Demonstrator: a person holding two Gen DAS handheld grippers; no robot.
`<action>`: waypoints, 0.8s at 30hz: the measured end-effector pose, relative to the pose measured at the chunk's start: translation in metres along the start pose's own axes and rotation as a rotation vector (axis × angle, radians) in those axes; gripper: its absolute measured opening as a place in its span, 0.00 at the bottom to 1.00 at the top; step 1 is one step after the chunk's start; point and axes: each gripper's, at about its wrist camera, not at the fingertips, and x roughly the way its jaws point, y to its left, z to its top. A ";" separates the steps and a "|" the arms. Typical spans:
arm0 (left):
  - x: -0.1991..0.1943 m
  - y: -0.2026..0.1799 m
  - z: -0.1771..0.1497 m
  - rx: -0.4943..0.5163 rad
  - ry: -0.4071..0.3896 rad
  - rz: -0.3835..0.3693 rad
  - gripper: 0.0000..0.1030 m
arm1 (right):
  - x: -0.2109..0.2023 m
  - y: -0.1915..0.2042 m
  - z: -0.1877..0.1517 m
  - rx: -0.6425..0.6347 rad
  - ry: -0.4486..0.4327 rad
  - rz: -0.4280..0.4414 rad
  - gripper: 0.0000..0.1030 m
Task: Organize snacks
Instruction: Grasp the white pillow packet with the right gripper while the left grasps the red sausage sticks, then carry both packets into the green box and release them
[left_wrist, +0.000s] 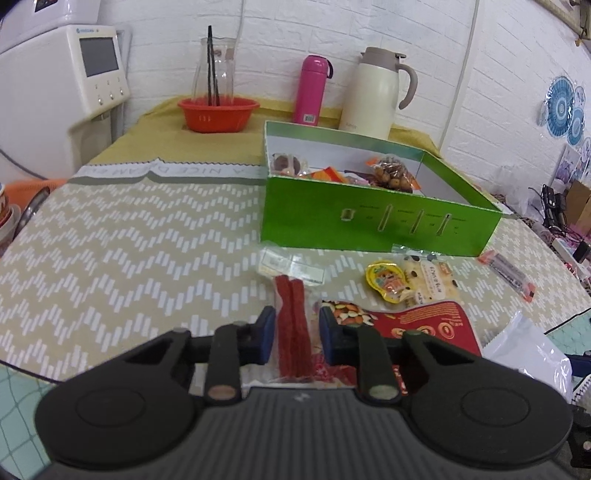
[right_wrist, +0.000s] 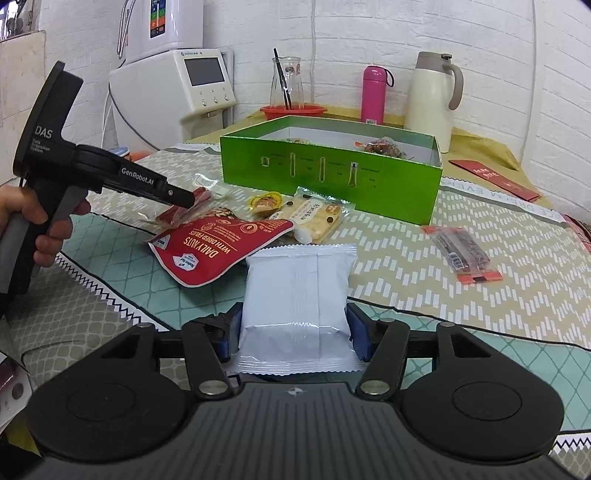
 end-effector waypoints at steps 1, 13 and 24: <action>-0.004 0.000 0.001 -0.006 -0.006 -0.013 0.21 | -0.002 -0.001 0.002 -0.003 -0.007 -0.004 0.92; -0.056 -0.031 0.051 0.040 -0.186 -0.170 0.21 | -0.011 -0.022 0.052 -0.022 -0.144 -0.041 0.92; -0.006 -0.048 0.126 0.019 -0.222 -0.194 0.21 | 0.045 -0.069 0.111 0.067 -0.199 -0.085 0.93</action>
